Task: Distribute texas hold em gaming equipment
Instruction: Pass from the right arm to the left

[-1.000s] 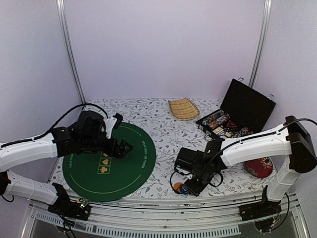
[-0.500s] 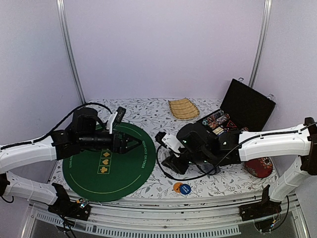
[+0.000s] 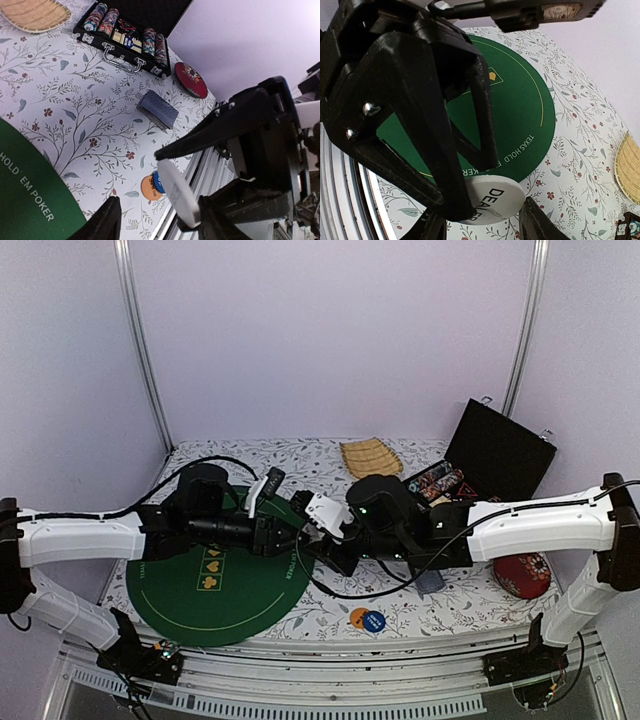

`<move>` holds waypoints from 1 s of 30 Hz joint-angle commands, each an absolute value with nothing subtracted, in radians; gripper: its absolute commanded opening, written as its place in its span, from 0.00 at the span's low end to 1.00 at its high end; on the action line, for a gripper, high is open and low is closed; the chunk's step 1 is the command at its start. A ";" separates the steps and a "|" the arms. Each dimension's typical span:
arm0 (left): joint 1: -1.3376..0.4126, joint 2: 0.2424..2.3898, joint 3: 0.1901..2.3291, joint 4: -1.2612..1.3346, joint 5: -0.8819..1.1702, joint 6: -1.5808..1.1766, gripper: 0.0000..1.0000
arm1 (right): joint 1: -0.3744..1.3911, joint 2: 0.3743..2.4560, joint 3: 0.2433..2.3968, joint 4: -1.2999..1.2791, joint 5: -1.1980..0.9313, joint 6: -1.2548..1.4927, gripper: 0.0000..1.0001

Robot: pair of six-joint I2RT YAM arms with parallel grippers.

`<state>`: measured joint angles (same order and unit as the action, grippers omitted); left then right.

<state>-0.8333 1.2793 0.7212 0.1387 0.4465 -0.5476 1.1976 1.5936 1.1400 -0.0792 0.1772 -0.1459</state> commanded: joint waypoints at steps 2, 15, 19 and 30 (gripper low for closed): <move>-0.852 1.320 0.775 0.148 0.460 -0.529 0.45 | 1.204 1.630 1.187 -0.062 0.173 -0.182 0.28; -0.844 1.282 0.725 0.153 0.426 -0.525 0.00 | 1.206 1.618 1.160 -0.056 0.220 -0.193 0.38; -0.753 1.242 0.675 0.131 0.346 -0.539 0.00 | 1.204 1.569 1.117 -0.047 0.251 -0.163 0.63; -0.497 1.523 0.628 0.368 0.449 -0.603 0.00 | 0.985 1.429 0.983 -0.139 0.017 0.106 0.84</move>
<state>-0.5098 1.3968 0.5976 0.2337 0.3698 -0.5777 1.0710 1.4586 1.0218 -0.0769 0.1116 -0.0368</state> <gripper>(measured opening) 0.034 0.831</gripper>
